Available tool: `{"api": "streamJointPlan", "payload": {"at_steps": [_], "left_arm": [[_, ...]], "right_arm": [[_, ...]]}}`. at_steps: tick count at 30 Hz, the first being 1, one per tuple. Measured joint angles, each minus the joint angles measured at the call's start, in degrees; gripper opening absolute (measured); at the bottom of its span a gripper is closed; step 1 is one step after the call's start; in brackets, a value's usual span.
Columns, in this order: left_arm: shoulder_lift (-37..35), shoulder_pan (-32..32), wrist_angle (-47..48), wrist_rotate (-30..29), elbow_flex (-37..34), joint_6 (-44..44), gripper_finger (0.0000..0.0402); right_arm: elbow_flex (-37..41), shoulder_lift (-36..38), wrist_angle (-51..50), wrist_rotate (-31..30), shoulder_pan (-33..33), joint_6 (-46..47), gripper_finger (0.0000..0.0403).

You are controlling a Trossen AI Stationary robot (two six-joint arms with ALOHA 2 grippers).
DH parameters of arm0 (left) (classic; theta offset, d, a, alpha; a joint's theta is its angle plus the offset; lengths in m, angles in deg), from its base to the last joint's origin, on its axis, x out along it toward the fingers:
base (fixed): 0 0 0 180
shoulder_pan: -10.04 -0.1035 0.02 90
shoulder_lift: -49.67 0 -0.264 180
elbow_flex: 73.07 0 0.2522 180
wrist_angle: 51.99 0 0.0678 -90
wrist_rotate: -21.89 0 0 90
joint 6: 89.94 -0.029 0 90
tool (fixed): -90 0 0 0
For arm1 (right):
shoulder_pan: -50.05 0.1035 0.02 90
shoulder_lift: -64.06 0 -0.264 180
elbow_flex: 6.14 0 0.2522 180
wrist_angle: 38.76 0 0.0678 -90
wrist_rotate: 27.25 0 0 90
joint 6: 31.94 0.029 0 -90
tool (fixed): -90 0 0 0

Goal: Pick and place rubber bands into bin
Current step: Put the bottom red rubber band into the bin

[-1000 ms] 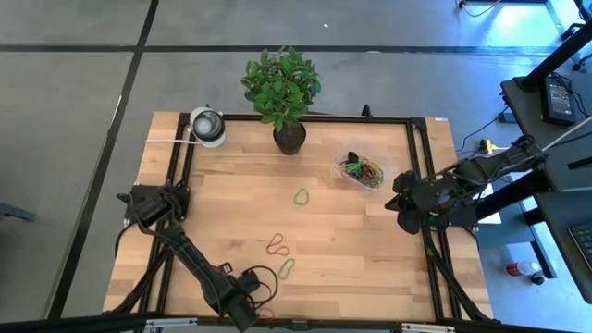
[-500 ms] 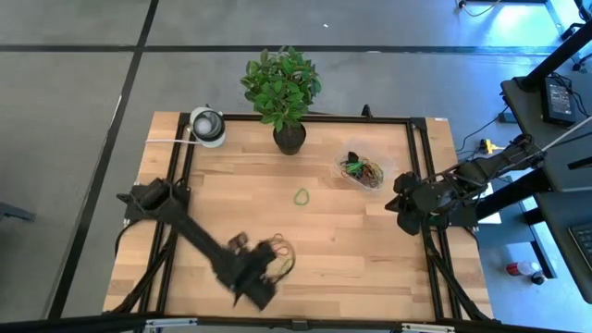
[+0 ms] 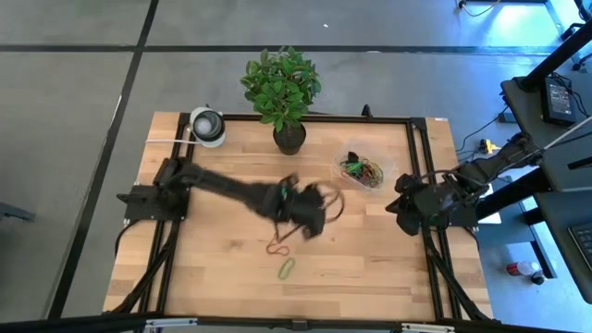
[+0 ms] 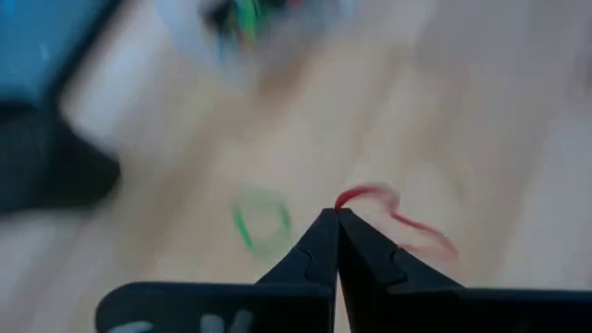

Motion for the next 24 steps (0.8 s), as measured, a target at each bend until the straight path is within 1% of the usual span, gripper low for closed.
{"api": "streamJointPlan", "payload": {"at_steps": [3,7,9,12,15,18,20,24], "left_arm": [[-0.04,-5.13,-9.24,0.62,0.35,-10.79,0.0001],[-0.04,-11.14,-22.62,6.52,0.35,-22.74,0.0001],[0.38,-14.08,-29.45,9.49,0.40,-27.49,0.0001],[1.44,-18.19,-37.10,13.22,0.39,-33.19,0.0001],[3.00,-21.56,-43.86,18.52,0.39,-36.86,0.0001],[5.24,-24.34,-49.16,23.87,0.39,-38.03,0.0001],[6.63,-25.73,-51.59,25.95,0.39,-38.03,0.0001],[9.62,-27.54,-55.53,27.25,0.39,-38.11,0.0001]], "right_arm": [[0.00,-0.06,-0.34,-2.24,1.84,2.92,0.0023],[0.02,-0.09,-0.24,-3.93,3.86,6.34,0.0023],[0.01,-0.07,0.41,-3.99,4.76,7.53,0.0023],[0.02,-0.09,1.62,-4.81,5.94,10.47,0.0023],[0.02,-0.31,3.41,-9.10,6.67,11.47,0.0023],[0.02,-0.63,4.54,-12.41,6.80,12.23,0.0023],[0.02,-1.13,4.80,-13.21,6.80,12.98,0.0023],[0.02,-2.35,4.86,-14.12,6.78,15.01,0.0023]]}}
